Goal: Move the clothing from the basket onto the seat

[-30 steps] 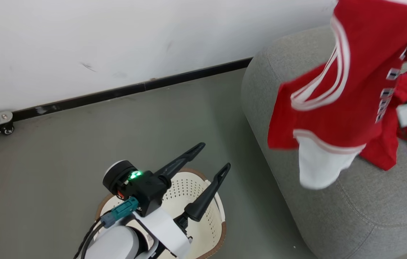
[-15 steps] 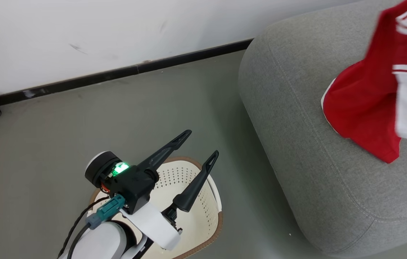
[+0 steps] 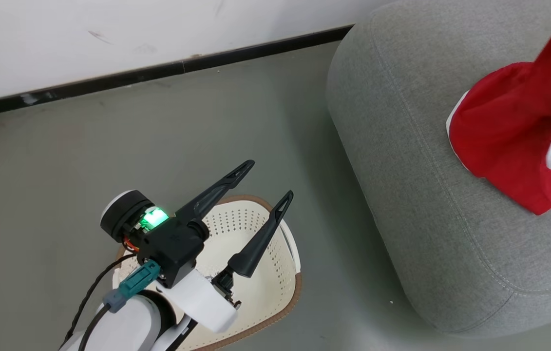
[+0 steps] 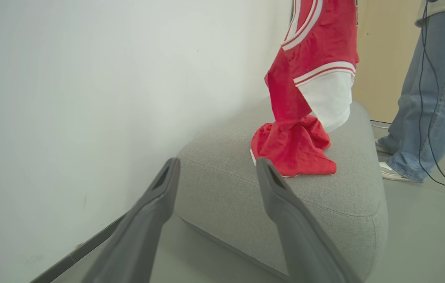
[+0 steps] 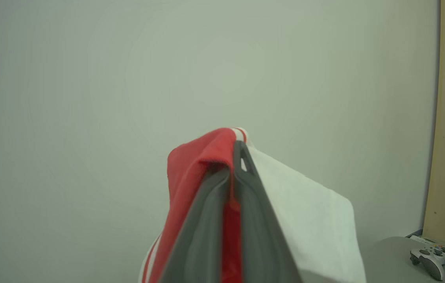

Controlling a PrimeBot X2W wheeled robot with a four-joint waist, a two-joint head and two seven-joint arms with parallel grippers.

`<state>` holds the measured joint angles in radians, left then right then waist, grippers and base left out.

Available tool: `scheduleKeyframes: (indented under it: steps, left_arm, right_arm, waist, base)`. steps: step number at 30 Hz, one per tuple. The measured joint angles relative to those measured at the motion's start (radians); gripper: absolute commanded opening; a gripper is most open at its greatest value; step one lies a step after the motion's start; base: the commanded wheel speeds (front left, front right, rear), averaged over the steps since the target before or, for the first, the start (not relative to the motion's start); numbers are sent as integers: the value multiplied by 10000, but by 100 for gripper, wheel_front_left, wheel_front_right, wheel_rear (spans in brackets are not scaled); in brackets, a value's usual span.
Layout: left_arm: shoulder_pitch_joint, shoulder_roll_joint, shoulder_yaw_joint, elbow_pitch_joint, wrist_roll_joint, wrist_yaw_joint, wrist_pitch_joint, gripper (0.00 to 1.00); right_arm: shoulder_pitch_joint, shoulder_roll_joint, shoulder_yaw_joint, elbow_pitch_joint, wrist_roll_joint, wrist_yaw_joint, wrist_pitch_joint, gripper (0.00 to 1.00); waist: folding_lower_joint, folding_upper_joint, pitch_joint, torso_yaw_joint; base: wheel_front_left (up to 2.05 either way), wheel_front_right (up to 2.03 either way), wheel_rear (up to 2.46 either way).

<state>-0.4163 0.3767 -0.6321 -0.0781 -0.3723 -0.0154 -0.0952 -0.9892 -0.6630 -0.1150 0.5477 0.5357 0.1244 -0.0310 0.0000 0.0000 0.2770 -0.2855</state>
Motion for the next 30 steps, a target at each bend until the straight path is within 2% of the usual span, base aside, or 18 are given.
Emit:
scheduleKeyframes:
  steps: [5, 9, 14, 17, 30]
  left_arm:
    - [-93, 92, 35, -286, 73, 65, 144, 100]
    - [-220, 207, 71, -437, 94, 69, 345, 100]
    - [-228, 240, 10, -581, 163, 69, 512, 100]
    - [-269, 242, -35, -629, 176, 69, 612, 100]
    - [-348, 267, -67, -652, 263, 127, 700, 100]
  right_arm:
    - [11, 19, -100, 485, -119, 0, -146, 0]
    - [309, 142, 107, 1057, -727, 2, -230, 0]
    - [1268, 1172, 79, 2105, -698, 2, -345, 0]
    - [1559, 1496, 63, 2614, -744, 2, -454, 0]
    - [1923, 1858, 201, 3931, -1553, 2, -863, 0]
  waist:
    - [0, 0, 255, 34]
    - [0, 0, 456, 58]
    - [0, 0, 696, 77]
    - [1, 0, 816, 84]
    - [1, 0, 1165, 67]
  base:
    - [0, 0, 0]
    - [0, 0, 0]
    - [0, 0, 0]
    - [0, 0, 0]
    - [0, 0, 0]
